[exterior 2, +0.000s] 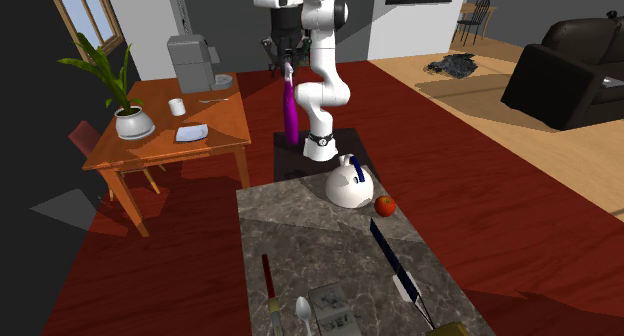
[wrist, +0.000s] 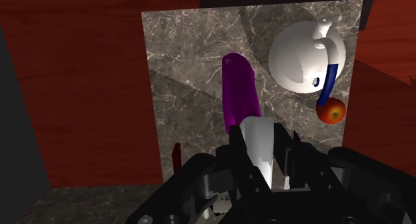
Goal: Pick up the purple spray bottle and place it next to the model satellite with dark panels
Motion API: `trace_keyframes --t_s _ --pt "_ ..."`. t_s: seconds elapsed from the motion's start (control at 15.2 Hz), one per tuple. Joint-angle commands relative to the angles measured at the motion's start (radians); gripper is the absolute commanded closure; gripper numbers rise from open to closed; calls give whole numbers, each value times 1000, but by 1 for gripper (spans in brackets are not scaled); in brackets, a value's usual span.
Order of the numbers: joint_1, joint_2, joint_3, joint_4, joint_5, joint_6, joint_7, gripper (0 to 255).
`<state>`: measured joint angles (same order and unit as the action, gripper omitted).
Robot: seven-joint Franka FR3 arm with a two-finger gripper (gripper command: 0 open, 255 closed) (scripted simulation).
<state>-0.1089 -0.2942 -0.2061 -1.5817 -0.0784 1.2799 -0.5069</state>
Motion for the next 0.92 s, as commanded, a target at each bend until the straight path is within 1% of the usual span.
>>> trace_keyframes --t_s 0.0,0.46,0.86 --pt "1 14 -1 38 2 -25 -2 255" --pt "51 93 84 28 39 58 142 255" --pt "97 198 146 71 60 117 253 255"
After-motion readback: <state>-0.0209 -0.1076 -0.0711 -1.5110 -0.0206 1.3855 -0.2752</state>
